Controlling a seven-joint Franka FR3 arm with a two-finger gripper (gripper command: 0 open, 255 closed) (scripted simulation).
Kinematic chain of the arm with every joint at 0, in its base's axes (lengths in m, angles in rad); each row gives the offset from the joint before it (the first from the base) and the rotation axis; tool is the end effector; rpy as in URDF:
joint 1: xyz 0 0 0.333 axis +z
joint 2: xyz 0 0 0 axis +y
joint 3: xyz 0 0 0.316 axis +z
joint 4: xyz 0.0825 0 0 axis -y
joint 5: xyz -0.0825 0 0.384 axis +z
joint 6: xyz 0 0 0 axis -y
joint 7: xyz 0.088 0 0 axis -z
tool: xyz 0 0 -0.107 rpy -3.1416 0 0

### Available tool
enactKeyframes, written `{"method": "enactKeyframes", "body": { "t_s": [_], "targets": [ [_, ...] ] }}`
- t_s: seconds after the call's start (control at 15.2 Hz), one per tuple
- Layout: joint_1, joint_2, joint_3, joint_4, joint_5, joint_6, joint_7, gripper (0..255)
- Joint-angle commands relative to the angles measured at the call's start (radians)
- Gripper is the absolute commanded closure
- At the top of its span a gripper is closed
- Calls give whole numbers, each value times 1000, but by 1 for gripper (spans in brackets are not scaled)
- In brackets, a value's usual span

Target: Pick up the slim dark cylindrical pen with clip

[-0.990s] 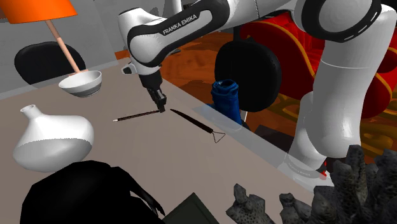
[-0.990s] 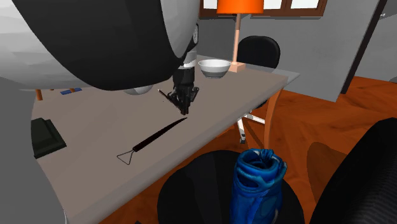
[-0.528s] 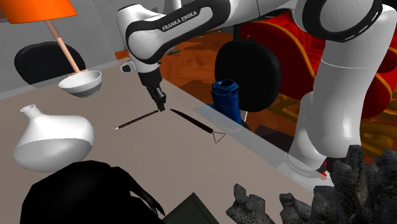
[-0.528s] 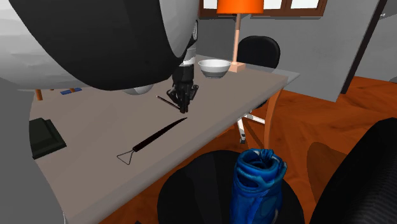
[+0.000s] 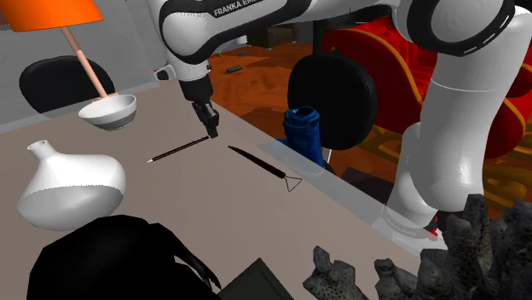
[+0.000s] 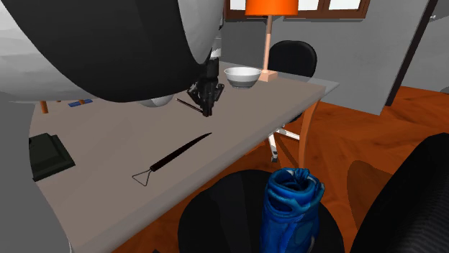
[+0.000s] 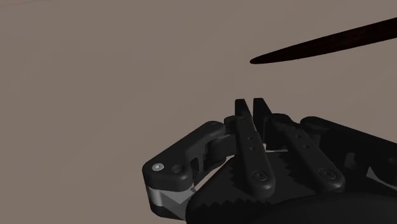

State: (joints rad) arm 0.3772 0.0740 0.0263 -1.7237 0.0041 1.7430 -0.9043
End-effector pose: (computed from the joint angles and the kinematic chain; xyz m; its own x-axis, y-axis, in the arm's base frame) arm 0.5338 0.2278 0.5244 0.2600 0.9652 -0.0291 0.9642 -0.2612 -0.0466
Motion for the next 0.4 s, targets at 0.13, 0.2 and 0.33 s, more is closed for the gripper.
{"method": "enactKeyframes", "body": {
  "t_s": [0.13,0.2,0.33],
  "targets": [
    [-1,1,-1,56,0,-55,-1,255],
    [-1,2,-1,70,0,-69,-1,255],
    [-1,2,-1,72,0,-71,-1,255]
  ]
}}
